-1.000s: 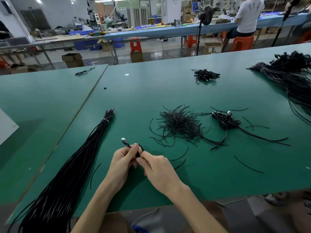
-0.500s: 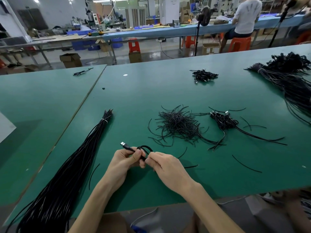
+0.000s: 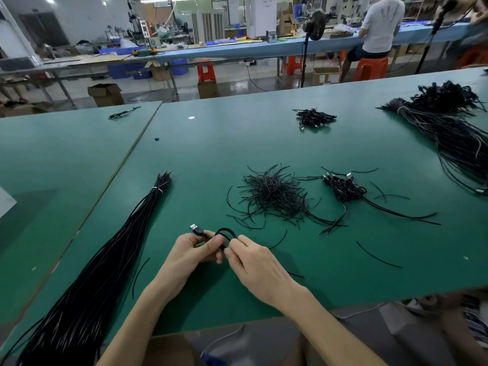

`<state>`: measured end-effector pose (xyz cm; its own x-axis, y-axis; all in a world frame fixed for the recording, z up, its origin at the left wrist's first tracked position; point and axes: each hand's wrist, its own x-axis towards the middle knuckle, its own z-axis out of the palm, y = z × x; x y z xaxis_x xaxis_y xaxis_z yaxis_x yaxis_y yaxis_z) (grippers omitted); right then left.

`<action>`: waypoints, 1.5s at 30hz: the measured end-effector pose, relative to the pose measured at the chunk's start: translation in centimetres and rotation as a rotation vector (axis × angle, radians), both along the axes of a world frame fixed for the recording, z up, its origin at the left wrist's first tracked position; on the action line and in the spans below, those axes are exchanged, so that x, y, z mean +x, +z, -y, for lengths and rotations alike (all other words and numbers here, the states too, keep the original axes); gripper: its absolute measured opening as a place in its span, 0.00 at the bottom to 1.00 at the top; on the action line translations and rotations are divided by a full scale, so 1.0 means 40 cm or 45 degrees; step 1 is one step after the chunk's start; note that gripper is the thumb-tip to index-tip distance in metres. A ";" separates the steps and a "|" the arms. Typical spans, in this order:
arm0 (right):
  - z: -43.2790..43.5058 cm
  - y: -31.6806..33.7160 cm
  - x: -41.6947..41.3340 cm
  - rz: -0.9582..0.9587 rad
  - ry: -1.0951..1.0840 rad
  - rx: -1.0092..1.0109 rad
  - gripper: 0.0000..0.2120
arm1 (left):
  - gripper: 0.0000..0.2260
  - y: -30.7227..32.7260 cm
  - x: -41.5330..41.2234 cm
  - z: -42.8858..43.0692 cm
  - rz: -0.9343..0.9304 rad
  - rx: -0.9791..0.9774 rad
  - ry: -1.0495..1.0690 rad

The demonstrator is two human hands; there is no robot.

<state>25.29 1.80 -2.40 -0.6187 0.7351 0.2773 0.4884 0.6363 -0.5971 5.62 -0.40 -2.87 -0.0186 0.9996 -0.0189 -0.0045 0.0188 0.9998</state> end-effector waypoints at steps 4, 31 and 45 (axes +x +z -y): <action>-0.007 -0.006 0.001 -0.014 -0.035 -0.087 0.15 | 0.38 0.031 -0.009 -0.011 -0.108 -0.098 0.194; -0.007 -0.006 0.002 -0.058 -0.021 -0.107 0.12 | 0.11 0.064 0.000 -0.035 -1.367 0.349 -0.342; -0.014 -0.009 0.001 -0.114 -0.107 -0.109 0.12 | 0.18 0.044 0.053 -0.005 -1.554 0.307 -0.352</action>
